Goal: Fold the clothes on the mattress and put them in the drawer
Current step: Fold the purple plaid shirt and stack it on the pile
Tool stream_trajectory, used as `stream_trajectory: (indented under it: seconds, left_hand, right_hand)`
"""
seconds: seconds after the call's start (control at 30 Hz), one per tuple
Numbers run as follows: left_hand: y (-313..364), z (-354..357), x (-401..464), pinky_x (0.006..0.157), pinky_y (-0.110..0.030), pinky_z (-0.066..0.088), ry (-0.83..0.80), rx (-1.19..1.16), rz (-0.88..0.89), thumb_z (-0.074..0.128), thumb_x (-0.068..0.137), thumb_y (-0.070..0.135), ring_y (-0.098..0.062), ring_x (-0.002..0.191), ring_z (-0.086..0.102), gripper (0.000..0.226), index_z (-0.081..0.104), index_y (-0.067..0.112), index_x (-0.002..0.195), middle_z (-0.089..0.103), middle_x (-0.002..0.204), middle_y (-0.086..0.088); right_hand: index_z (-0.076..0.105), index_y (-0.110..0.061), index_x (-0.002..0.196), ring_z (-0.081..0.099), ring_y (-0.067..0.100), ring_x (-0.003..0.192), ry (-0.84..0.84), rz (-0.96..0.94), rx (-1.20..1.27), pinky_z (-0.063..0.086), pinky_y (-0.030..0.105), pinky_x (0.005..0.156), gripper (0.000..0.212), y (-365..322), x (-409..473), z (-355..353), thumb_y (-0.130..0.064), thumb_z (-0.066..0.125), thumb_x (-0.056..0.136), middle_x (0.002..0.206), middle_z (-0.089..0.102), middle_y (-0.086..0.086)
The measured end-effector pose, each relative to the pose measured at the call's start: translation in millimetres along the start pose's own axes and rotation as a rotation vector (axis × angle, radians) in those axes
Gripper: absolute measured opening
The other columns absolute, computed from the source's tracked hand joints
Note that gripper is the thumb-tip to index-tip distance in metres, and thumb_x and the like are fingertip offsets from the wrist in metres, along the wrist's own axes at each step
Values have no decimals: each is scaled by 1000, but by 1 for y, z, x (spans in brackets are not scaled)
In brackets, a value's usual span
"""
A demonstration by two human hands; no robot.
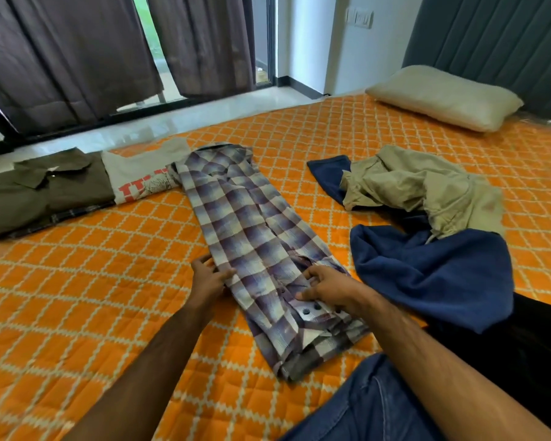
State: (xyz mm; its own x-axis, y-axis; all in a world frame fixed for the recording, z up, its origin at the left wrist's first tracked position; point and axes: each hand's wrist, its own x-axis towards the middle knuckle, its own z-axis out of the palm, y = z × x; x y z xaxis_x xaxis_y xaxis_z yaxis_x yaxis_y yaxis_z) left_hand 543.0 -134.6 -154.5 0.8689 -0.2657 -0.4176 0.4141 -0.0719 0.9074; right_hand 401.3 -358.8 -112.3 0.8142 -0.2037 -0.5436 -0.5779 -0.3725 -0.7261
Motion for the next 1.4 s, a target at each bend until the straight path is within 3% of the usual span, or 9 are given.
stream_trajectory:
  seconds: [0.13, 0.27, 0.4, 0.57, 0.7, 0.9, 1.13, 1.27, 1.4]
  left_hand:
    - [-4, 1, -17, 81, -53, 58, -7, 158, 108, 66, 93, 0, -30, 107, 64, 63, 25, 23, 135, 57, 124, -12]
    - [-20, 8, -39, 78, -47, 61, -42, 238, 146, 70, 91, 2, -23, 106, 66, 69, 24, 31, 134, 59, 124, -4]
    - [-35, 13, -53, 57, -37, 60, -96, 338, 160, 68, 92, 2, -23, 82, 72, 58, 32, 23, 133, 61, 117, -6]
    - [-38, 16, -66, 54, -42, 59, -149, 429, 103, 71, 92, 9, -33, 72, 71, 47, 41, 20, 126, 65, 108, -13]
    - [-28, 11, -48, 75, -44, 61, -7, 600, 242, 74, 90, 27, -26, 98, 66, 48, 40, 29, 124, 57, 125, -6]
    - [17, -5, 21, 71, -42, 58, 75, 230, 99, 64, 97, 13, -32, 111, 61, 47, 38, 15, 136, 52, 135, -13]
    - [54, -19, 97, 63, -36, 55, 120, 106, 40, 68, 95, 11, -33, 107, 65, 60, 31, 20, 140, 56, 128, -17]
    - [44, -26, 99, 76, -48, 59, 37, 139, -47, 79, 87, 23, -34, 104, 66, 69, 28, 16, 133, 56, 126, -16]
    - [18, -8, 42, 76, -48, 62, -118, 89, -41, 80, 84, 22, -31, 100, 73, 46, 61, 12, 125, 72, 118, -11]
  right_hand:
    - [52, -18, 118, 61, 18, 88, 44, -74, -236, 54, 41, 84, 40, 5, -9, 9, -26, 79, 88, 105, 62, 4]
    - [49, -21, 123, 61, 17, 81, 113, -144, -296, 55, 38, 74, 45, 10, -17, 13, -25, 77, 90, 98, 63, 3]
    - [47, -21, 125, 68, 19, 80, 171, -193, -381, 56, 37, 69, 50, 13, -20, 14, -25, 79, 87, 93, 65, 0]
    - [51, -17, 129, 63, 21, 104, 85, -172, -501, 56, 38, 86, 57, 13, -24, 5, -29, 83, 83, 128, 63, 2]
    - [57, -14, 116, 64, 17, 93, 170, -152, -471, 57, 36, 79, 39, 6, -16, -12, -34, 78, 88, 111, 67, 2]
    - [61, -11, 98, 64, 26, 87, 326, -251, -371, 44, 32, 61, 15, -27, 33, -36, -25, 66, 94, 96, 66, 6]
    - [42, -8, 144, 48, 42, 129, 348, -22, -353, 46, 48, 99, 59, -47, 124, -56, -45, 56, 100, 145, 44, 20]
    - [45, -10, 123, 56, 23, 87, 279, 25, -289, 42, 38, 66, 55, -23, 134, -60, -53, 63, 94, 109, 56, 6]
    - [56, -10, 101, 54, 18, 71, 163, 129, -226, 39, 33, 57, 48, -9, 106, -71, -56, 65, 93, 88, 57, 4]
